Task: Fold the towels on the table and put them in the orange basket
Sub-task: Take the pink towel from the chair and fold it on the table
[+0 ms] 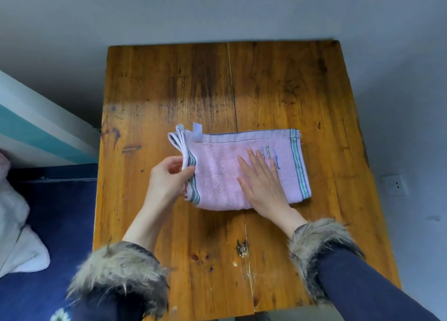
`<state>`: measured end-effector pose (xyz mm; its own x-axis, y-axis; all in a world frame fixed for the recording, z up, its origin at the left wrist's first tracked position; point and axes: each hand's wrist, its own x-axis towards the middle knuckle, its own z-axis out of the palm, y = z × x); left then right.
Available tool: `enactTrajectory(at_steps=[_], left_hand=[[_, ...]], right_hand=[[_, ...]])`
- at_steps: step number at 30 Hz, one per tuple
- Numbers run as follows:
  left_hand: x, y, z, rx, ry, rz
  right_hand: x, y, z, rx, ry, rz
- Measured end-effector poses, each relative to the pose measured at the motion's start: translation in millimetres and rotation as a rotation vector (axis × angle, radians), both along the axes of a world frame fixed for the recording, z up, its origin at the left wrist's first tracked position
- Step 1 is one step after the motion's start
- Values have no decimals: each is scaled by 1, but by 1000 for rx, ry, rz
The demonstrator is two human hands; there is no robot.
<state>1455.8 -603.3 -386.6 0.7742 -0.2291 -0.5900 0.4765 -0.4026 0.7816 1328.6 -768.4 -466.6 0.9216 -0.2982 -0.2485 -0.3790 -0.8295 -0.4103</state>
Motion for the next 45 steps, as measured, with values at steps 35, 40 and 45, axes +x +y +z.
enactTrajectory(at_steps=[35, 40, 45], left_hand=[[-134, -190, -53, 227, -496, -464], [-137, -197, -52, 264, -494, -482], [-140, -207, -54, 335, -481, -519]], right_hand=[[-11, -154, 19, 1136, -236, -743], [3, -165, 21, 1025, -253, -705], [2, -169, 14, 956, -222, -702]])
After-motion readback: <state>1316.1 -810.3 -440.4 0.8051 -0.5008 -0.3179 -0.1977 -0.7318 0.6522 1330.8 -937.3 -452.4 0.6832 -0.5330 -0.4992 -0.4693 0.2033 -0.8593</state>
